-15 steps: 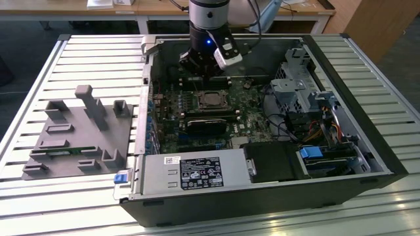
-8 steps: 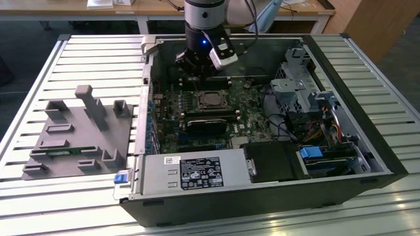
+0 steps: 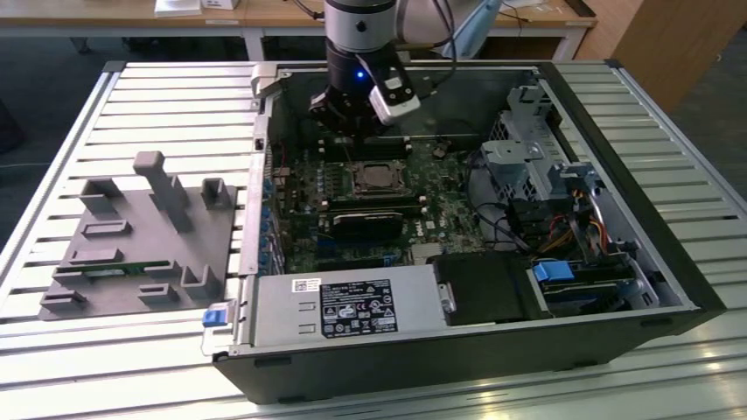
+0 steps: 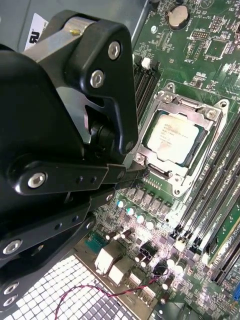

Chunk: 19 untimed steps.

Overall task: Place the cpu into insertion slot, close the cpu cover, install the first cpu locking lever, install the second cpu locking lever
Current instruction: 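Install the first cpu locking lever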

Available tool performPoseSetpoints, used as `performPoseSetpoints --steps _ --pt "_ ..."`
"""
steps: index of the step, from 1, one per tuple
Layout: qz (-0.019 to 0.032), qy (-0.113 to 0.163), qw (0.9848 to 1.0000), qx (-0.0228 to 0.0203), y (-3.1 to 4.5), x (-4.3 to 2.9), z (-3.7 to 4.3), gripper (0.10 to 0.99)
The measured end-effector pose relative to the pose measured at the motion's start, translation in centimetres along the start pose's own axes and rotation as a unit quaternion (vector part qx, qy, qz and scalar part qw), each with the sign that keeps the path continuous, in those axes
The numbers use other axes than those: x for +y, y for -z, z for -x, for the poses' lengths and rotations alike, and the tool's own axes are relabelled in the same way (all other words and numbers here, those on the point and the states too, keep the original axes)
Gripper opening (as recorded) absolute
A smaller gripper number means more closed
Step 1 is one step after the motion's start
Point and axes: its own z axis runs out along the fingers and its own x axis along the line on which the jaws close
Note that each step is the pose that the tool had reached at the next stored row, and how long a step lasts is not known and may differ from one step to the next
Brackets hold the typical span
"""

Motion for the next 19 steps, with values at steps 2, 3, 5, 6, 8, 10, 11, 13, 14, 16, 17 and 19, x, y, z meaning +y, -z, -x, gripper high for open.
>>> performPoseSetpoints --steps 2,3,5,6,8,10,11,13,14,16,17,19 --pt "0.0 0.0 1.0 0.0 0.0 -0.01 -0.05 0.106" --pt "0.0 0.0 1.0 0.0 0.0 -0.01 -0.07 0.106" --pt "0.0 0.0 1.0 0.0 0.0 -0.02 -0.18 0.106" --pt "0.0 0.0 1.0 0.0 0.01 -0.03 -0.28 0.106" --pt "0.0 0.0 1.0 0.0 0.01 -0.04 -0.59 0.106" --pt "0.0 0.0 1.0 0.0 0.01 -0.06 -0.98 0.106" --pt "0.0 0.0 1.0 0.0 0.0 -0.06 -1.17 0.106" --pt "0.0001 0.0 1.0 0.0 0.0 -0.06 -1.51 0.106" --pt "0.0001 0.0 1.0 -0.0001 -0.01 -0.06 -1.62 0.106" --pt "0.0 0.0 1.0 0.0 0.0 -0.06 -1.73 0.106" --pt "0.0 0.0 1.0 0.0 0.0 -0.06 -1.76 0.106" --pt "0.0 0.0 1.0 0.0 0.0 -0.03 -1.86 0.106"
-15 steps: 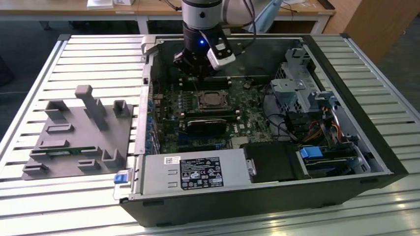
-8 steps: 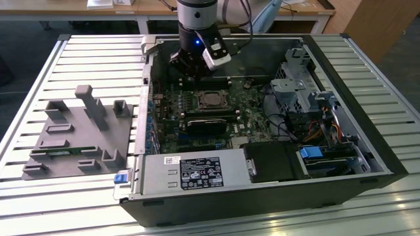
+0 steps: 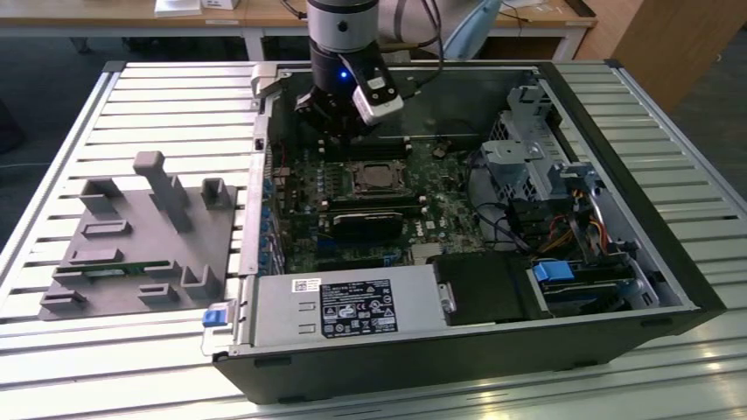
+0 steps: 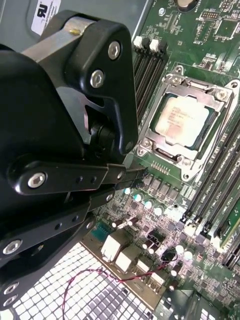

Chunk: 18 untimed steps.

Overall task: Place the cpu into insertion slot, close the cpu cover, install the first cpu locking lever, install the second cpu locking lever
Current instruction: 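Install the first cpu locking lever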

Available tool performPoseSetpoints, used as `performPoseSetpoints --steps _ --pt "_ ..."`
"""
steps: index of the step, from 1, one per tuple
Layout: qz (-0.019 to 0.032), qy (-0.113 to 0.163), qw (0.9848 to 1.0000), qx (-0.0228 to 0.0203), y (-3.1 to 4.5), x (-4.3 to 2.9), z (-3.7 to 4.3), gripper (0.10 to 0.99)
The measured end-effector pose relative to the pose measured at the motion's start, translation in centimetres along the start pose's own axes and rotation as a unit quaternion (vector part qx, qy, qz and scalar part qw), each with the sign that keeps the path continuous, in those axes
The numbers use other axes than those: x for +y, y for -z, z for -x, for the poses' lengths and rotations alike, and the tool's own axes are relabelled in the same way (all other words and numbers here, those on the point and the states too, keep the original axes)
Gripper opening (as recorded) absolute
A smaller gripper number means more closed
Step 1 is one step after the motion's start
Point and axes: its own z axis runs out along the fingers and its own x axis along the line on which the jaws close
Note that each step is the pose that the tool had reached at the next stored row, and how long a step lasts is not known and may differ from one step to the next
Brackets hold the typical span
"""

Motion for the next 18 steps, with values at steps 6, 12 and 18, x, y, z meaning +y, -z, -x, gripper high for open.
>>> performPoseSetpoints --steps 6,12,18 --pt "0.0 0.0 1.0 0.0 -0.01 0.08 -0.34 0.106" --pt "0.0 0.0 1.0 0.0 0.0 0.18 -0.81 0.106" --pt "0.0 0.0 1.0 0.0 -0.01 0.64 -1.42 0.106"
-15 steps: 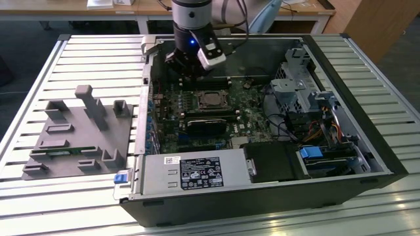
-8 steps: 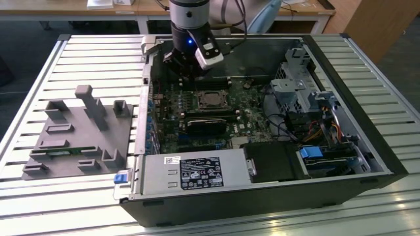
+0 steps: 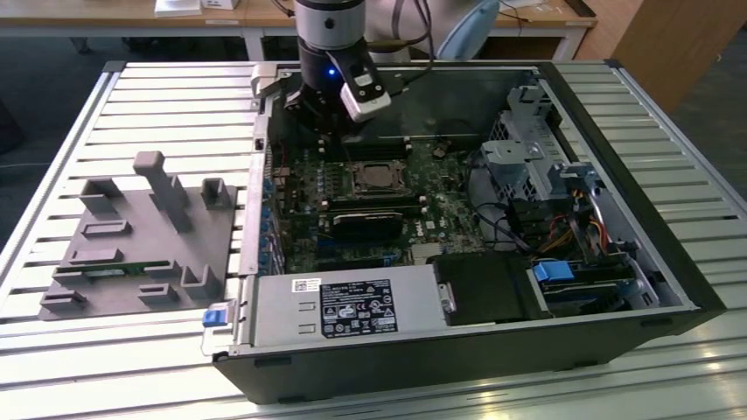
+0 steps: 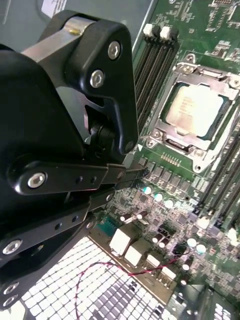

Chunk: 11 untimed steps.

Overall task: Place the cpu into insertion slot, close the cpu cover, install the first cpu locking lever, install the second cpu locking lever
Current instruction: 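Install the first cpu locking lever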

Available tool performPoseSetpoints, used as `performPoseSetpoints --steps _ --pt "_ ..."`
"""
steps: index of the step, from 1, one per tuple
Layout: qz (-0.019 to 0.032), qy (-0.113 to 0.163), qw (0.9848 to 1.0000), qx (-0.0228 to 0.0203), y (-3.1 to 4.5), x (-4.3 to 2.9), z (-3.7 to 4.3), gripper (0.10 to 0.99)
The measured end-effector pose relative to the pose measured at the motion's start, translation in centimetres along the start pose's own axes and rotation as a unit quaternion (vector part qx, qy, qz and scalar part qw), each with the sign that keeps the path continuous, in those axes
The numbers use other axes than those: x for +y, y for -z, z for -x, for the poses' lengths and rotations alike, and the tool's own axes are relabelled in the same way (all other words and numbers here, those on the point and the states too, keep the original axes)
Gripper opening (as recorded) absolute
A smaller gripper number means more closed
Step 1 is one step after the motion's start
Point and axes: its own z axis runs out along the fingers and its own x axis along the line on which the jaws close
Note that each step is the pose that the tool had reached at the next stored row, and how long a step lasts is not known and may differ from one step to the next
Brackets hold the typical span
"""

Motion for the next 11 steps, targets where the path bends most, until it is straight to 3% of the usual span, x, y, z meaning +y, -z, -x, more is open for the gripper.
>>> performPoseSetpoints --steps 11 --pt "0.0 0.0 1.0 0.0 -0.2 1.47 -0.31 0.106"
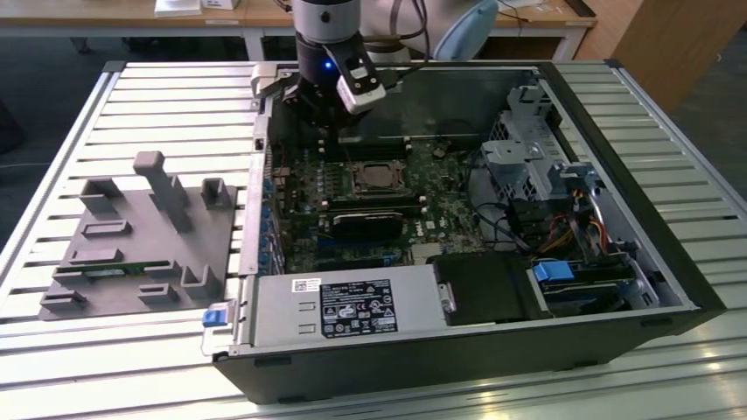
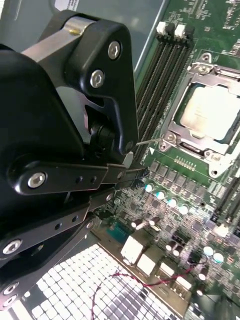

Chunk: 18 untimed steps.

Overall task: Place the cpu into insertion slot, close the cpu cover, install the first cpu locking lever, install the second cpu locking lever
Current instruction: 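Install the first cpu locking lever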

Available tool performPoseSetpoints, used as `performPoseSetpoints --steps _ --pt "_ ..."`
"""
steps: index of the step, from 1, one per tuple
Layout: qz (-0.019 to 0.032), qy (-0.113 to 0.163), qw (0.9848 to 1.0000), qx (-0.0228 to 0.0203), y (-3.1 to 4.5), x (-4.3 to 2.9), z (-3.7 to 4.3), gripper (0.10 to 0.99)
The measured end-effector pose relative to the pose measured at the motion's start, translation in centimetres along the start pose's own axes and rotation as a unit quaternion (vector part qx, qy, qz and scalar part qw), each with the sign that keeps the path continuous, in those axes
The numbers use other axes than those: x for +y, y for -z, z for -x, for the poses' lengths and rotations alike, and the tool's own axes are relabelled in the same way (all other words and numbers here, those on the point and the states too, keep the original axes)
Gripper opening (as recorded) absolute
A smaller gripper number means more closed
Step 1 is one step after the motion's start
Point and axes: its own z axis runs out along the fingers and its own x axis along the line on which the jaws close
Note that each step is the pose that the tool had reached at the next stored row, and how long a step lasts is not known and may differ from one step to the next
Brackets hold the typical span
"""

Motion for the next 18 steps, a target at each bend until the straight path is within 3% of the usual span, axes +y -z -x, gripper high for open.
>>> performPoseSetpoints --steps 7,18 --pt "0.0001 0.001 1.0 -0.0001 -0.2 0.83 -0.34 0.106" --pt "0.0001 0.002 1.0 -0.0003 -0.25 1.2 -0.67 0.106"
